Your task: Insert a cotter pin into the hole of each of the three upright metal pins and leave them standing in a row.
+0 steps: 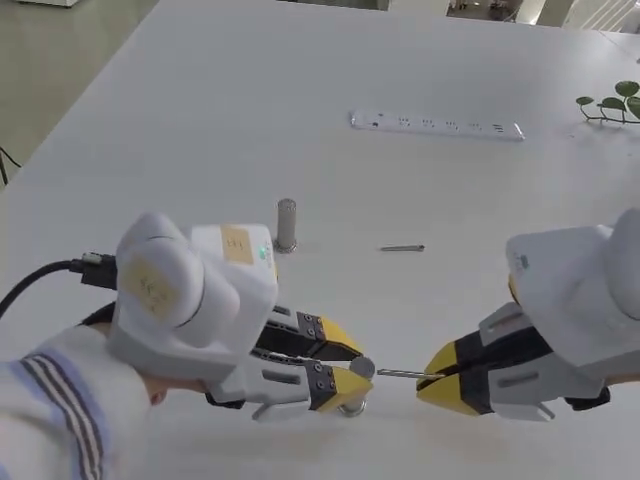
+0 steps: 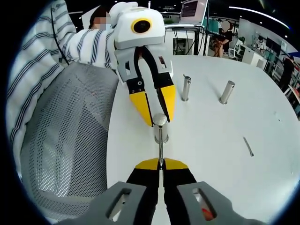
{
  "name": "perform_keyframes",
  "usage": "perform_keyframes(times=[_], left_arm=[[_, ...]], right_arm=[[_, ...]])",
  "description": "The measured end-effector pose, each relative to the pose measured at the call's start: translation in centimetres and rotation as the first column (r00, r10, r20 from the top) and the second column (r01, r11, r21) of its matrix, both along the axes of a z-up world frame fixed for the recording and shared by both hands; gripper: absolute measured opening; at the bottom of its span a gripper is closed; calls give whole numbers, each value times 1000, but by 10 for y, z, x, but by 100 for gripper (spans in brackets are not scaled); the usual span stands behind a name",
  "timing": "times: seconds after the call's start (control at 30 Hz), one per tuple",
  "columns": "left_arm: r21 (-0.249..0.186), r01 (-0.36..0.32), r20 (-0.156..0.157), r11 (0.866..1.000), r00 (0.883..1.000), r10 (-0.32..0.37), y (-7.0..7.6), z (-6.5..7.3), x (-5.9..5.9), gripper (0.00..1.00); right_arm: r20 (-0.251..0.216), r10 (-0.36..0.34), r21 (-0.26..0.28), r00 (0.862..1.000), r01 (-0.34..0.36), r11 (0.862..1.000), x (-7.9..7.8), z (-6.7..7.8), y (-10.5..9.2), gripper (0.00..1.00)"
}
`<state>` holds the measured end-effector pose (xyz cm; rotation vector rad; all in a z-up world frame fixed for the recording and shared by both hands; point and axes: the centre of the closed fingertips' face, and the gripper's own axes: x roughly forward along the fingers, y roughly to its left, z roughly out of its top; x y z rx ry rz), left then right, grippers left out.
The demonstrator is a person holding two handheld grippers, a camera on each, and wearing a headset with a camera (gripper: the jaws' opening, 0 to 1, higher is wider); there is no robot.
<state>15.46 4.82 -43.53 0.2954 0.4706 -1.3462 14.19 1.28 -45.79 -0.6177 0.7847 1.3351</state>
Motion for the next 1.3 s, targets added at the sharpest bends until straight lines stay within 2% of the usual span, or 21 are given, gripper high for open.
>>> perform_keyframes(times=[0.3,0.77,0.9,1.07,1.1,1.2,1.3], left_arm=[[5,16,30,1000,999,-16,0,0,0,9],[10,25,37,1000,999,-25,0,0,-1,9],[13,33,39,999,999,-34,0,0,-2,9],[20,37,43,999,998,-37,-1,0,-3,9],[19,36,42,999,998,-37,-1,0,-3,9],[19,36,42,999,998,-37,-1,-1,-3,9],[19,34,39,999,999,-35,-1,-1,-4,9]], right_arm=[[-3,5,8,1000,-5,1000,0,-2,5,0],[0,11,5,1000,-11,1000,2,-6,15,0],[-20,-8,36,1000,8,999,1,-8,25,0],[9,3,47,1000,-3,999,3,-8,34,0],[28,22,44,999,-23,999,3,-8,35,0],[45,38,51,998,-40,998,2,-8,38,0],[90,93,31,992,-96,995,2,-9,37,0]])
